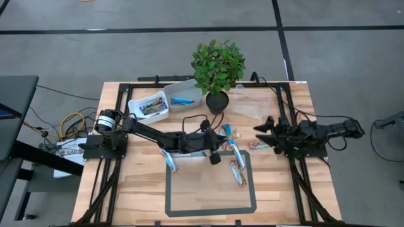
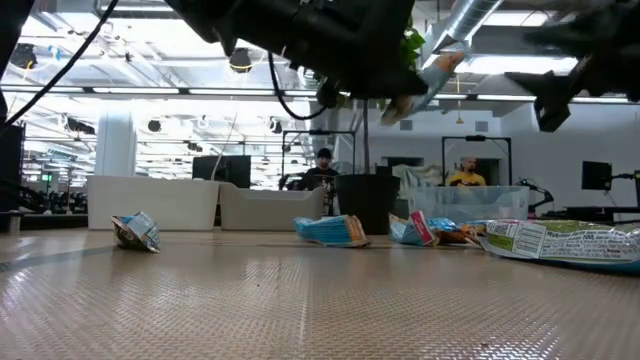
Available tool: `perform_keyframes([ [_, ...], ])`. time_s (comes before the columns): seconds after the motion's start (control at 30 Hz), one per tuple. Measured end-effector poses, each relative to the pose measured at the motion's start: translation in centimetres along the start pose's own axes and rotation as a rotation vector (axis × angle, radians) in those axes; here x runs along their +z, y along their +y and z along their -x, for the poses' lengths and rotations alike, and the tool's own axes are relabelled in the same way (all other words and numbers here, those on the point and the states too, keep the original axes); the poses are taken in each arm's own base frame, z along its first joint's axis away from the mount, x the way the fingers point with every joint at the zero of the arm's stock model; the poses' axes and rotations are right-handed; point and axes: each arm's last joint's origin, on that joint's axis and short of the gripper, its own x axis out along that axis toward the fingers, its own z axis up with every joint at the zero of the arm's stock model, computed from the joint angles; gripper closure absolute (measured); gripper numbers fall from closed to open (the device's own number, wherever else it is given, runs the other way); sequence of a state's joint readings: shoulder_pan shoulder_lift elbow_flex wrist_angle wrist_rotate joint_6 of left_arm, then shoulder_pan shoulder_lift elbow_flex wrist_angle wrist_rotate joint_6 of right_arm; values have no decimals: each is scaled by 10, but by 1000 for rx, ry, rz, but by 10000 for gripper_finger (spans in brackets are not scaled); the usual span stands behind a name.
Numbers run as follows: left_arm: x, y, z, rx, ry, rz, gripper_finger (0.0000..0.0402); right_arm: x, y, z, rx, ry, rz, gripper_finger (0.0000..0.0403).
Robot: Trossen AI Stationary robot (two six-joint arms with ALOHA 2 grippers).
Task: Pick and place Granola Bars by type
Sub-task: Put the yellow granola bar into the transparent bin
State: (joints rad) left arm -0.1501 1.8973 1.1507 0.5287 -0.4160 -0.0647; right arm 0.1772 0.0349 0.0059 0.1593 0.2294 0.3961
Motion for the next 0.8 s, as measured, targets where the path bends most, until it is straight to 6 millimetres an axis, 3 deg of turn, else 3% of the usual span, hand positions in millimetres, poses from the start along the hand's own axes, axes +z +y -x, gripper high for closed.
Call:
perform_keyframes([
  [0.57, 9, 33, -13, 18, -71, 151, 369, 6, 4, -24, -62, -14, 87, 180],
  [0.8, 14, 34, -13, 9, -112, 161, 369, 16, 11, -44, -109, 29, 131, 180],
])
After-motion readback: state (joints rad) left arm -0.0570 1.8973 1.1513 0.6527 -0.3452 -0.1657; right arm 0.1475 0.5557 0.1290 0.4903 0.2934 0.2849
